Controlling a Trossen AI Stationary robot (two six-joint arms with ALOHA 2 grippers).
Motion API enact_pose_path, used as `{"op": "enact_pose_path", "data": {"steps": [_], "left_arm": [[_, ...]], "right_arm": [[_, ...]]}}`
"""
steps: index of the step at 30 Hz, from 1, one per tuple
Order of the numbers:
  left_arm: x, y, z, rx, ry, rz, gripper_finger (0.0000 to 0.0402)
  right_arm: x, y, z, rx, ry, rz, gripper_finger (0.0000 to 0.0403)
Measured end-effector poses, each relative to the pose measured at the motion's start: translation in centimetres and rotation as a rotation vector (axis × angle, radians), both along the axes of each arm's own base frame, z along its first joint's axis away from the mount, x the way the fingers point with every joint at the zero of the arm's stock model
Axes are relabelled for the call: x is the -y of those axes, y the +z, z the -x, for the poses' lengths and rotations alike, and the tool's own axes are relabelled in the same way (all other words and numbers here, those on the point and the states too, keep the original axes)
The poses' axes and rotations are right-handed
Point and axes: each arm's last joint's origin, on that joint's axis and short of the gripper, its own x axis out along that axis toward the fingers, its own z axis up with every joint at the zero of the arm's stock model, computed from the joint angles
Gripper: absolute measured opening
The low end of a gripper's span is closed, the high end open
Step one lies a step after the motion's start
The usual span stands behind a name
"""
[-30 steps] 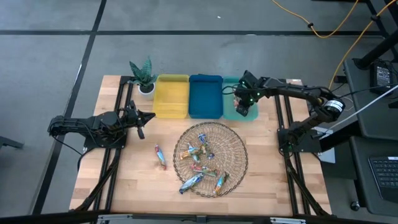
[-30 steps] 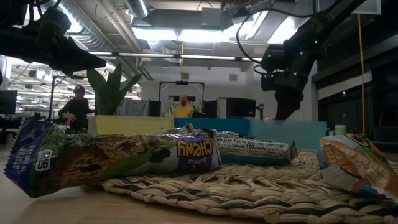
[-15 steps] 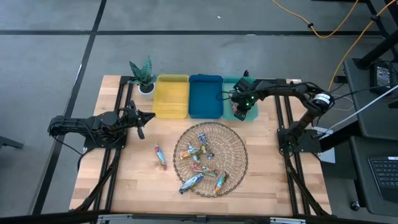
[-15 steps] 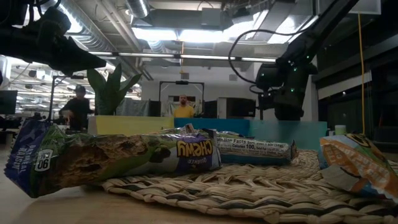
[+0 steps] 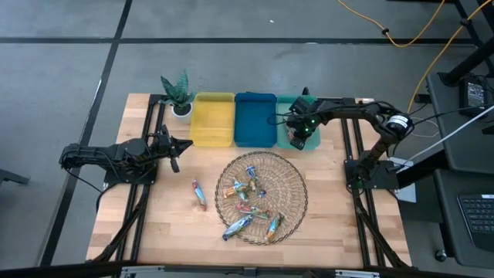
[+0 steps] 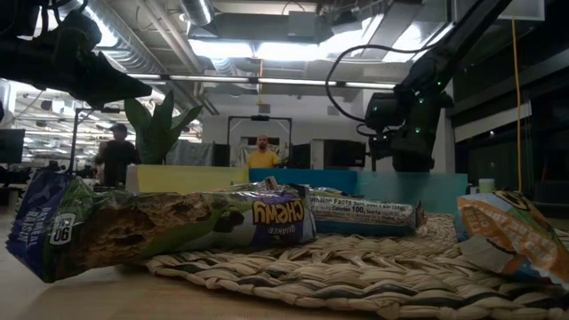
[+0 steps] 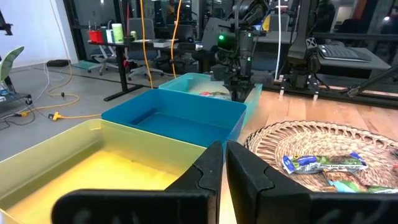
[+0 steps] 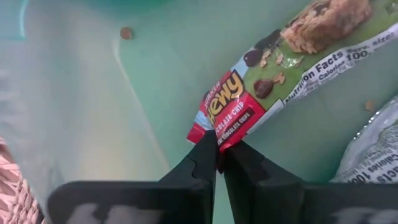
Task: Pick and place Granola Bars by type
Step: Put the red granola bar into the green bin, then put the blue granola bar into the blue bin
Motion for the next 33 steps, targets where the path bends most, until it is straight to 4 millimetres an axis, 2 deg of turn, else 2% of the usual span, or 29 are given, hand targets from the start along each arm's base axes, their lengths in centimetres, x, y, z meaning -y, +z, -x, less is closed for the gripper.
{"op": "enact_pose_path", "data": {"steps": [3, 7, 11, 15, 20, 24, 28, 33], "left_arm": [[0.0, 0.0, 0.0, 0.0, 0.0, 0.0, 0.0016], [0.0, 0.0, 0.0, 0.001, 0.0, 0.003, 0.0016], [0.0, 0.0, 0.0, 0.005, 0.001, 0.011, 0.0016], [0.0, 0.0, 0.0, 0.008, 0.001, 0.017, 0.0016], [0.0, 0.0, 0.0, 0.01, 0.002, 0.024, 0.0016], [0.0, 0.0, 0.0, 0.011, 0.002, 0.024, 0.0016], [0.0, 0.0, 0.0, 0.01, 0.002, 0.024, 0.0016], [0.0, 0.0, 0.0, 0.01, 0.001, 0.024, 0.0016]], "right_arm": [[0.1, 0.7, -0.2, 0.007, 0.003, 0.007, 0.0056], [0.7, 2.2, -0.8, 0.036, 0.001, 0.037, 0.0112], [1.4, 4.2, -1.6, 0.031, -0.009, 0.078, 0.0166], [1.9, 6.3, -2.2, -0.008, -0.015, 0.136, 0.0199], [1.9, 9.1, -3.4, 0.023, 0.017, 0.177, 0.0208], [1.1, 11.1, -4.9, 0.073, 0.063, 0.21, 0.0208], [-0.7, 12.6, -6.7, 0.131, 0.138, 0.243, 0.0208], [-3.7, 13.5, -8.8, 0.19, 0.225, 0.264, 0.0208]]}}
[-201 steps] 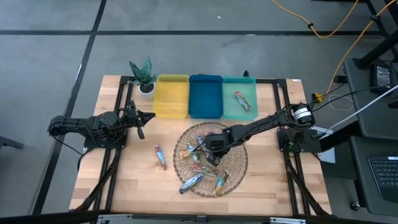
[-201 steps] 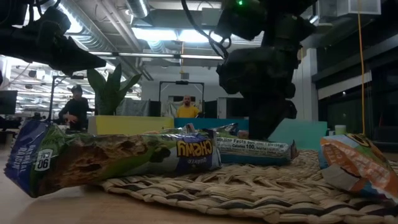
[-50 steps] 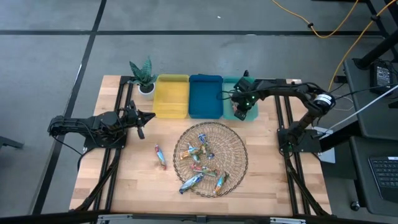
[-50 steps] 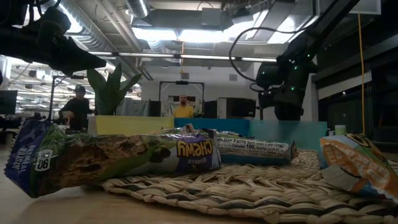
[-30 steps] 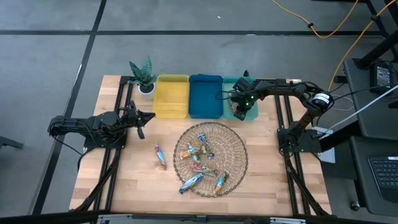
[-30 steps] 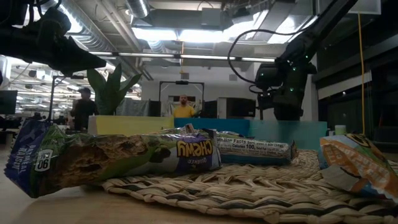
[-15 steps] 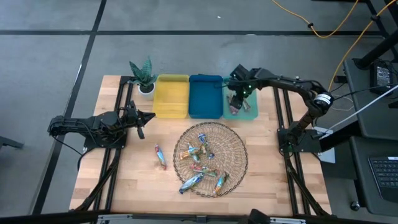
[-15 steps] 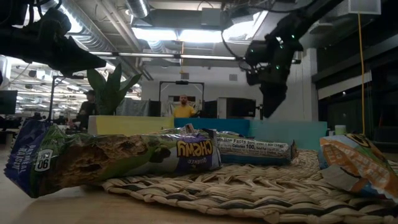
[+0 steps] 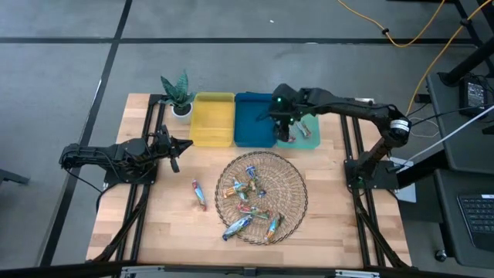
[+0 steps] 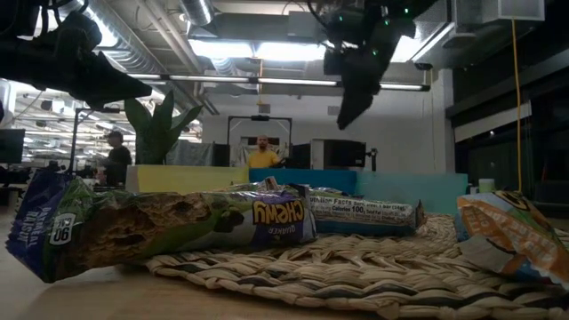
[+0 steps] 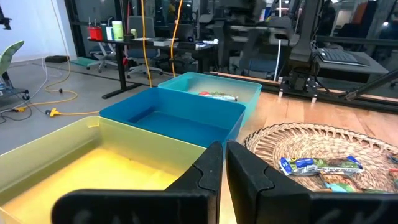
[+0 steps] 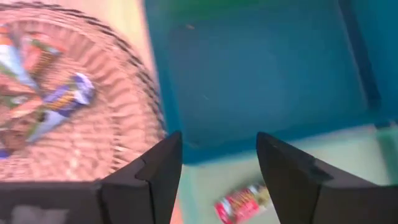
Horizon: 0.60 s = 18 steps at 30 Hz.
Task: Pick and place Granola Bars by type
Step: Put the blue granola bar into the blue bin
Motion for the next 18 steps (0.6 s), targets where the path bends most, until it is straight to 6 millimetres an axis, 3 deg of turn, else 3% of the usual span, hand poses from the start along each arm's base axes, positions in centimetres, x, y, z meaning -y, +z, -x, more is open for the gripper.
{"op": "enact_pose_path", "data": {"steps": [9, 18], "left_arm": [[0.0, 0.0, 0.0, 0.0, 0.001, 0.0, 0.0016], [0.0, 0.0, 0.0, 0.001, 0.0, 0.0, 0.0016]], "right_arm": [[-4.8, 0.4, -2.1, 0.057, 0.042, -0.017, 0.0208], [-7.7, 0.9, -3.4, 0.142, 0.117, -0.011, 0.0208]]}}
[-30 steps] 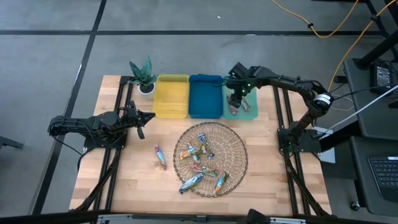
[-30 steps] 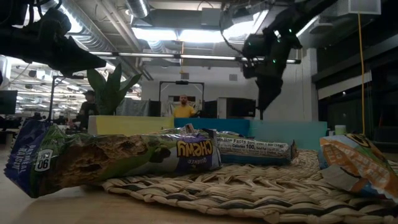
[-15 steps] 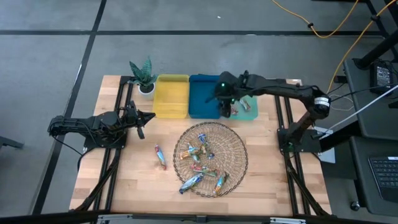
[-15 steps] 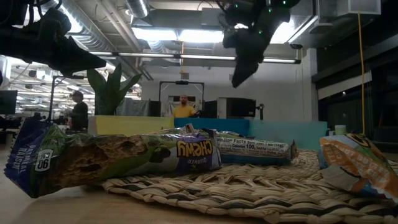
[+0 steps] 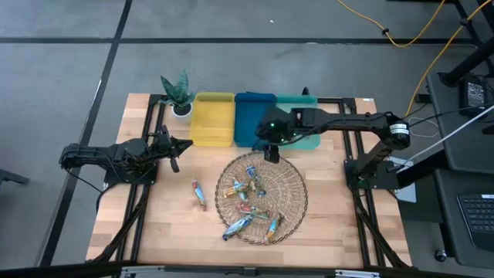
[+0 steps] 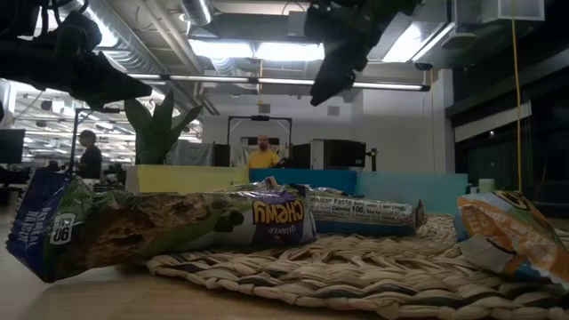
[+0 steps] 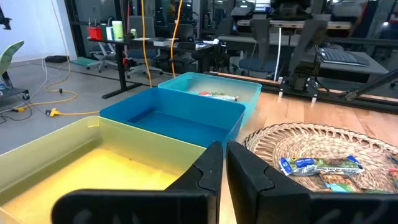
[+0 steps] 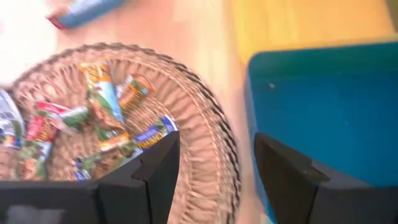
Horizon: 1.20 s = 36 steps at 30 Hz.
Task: Pick and place Granola Bars by type
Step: Put the blue granola bar into the blue bin
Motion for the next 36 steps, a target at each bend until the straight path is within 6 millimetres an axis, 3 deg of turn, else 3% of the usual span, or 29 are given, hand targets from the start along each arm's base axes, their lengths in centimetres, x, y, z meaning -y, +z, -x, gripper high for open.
{"op": "enact_pose_path", "data": {"steps": [16, 29, 36], "left_arm": [[0.0, 0.0, 0.0, 0.0, 0.0, 0.0, 0.0016], [0.0, 0.0, 0.0, 0.0, 0.0, 0.0, 0.0016], [0.0, 0.0, 0.0, 0.0, 0.0, 0.0, 0.0016]], "right_arm": [[-4.8, 0.4, -0.9, 0.066, 0.091, -0.024, 0.0208], [-6.6, 0.4, -0.9, 0.061, 0.035, -0.062, 0.0208], [-6.7, -1.1, -1.5, 0.0, -0.028, -0.114, 0.0208]]}}
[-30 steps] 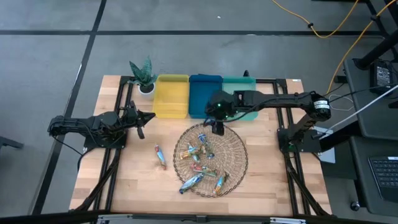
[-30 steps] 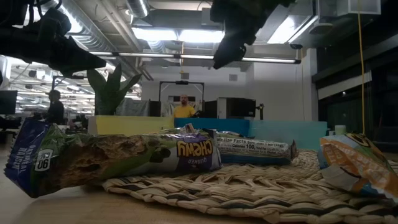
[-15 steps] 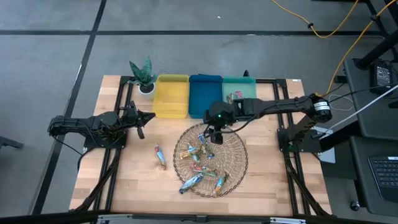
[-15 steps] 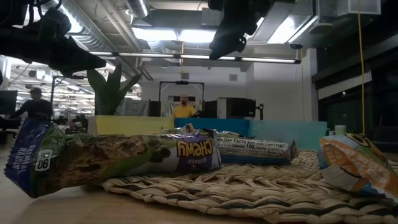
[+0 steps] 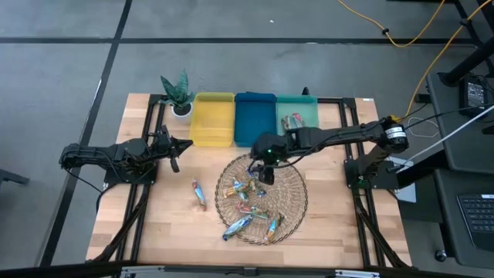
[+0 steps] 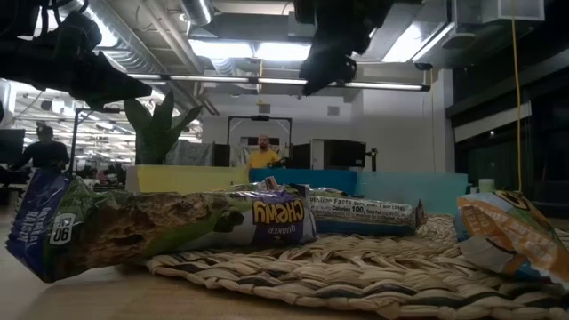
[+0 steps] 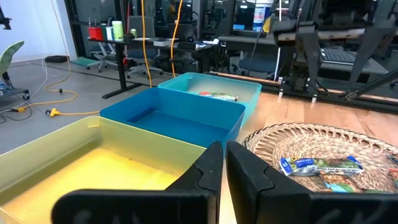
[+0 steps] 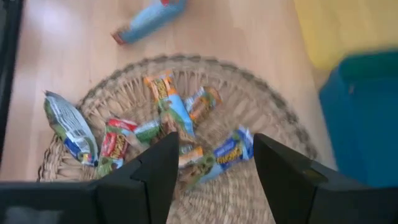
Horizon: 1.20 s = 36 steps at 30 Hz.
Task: Pick and place Granola Bars by type
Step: Put the blue granola bar into the blue bin
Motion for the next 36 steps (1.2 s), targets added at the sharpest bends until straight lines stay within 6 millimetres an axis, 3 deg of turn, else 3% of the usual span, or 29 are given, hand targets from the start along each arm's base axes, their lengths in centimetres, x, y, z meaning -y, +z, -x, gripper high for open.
{"op": "enact_pose_path", "data": {"steps": [13, 21, 30, 36], "left_arm": [[0.0, 0.0, 0.0, 0.0, -0.001, 0.0, 0.0016], [0.0, 0.0, 0.0, 0.0, -0.001, 0.0, 0.0016], [0.0, 0.0, 0.0, 0.0, -0.002, 0.0, 0.0016], [0.0, 0.0, 0.0, 0.0, -0.001, 0.0, 0.0016]], "right_arm": [[-2.1, -4.9, -2.0, -0.15, -0.101, -0.167, 0.0208], [-2.6, -7.7, -3.0, -0.206, -0.149, -0.184, 0.0216], [-1.5, -8.7, -3.4, -0.212, -0.274, -0.13, 0.0283], [-0.3, -8.7, -3.4, -0.196, -0.334, -0.064, 0.029]]}}
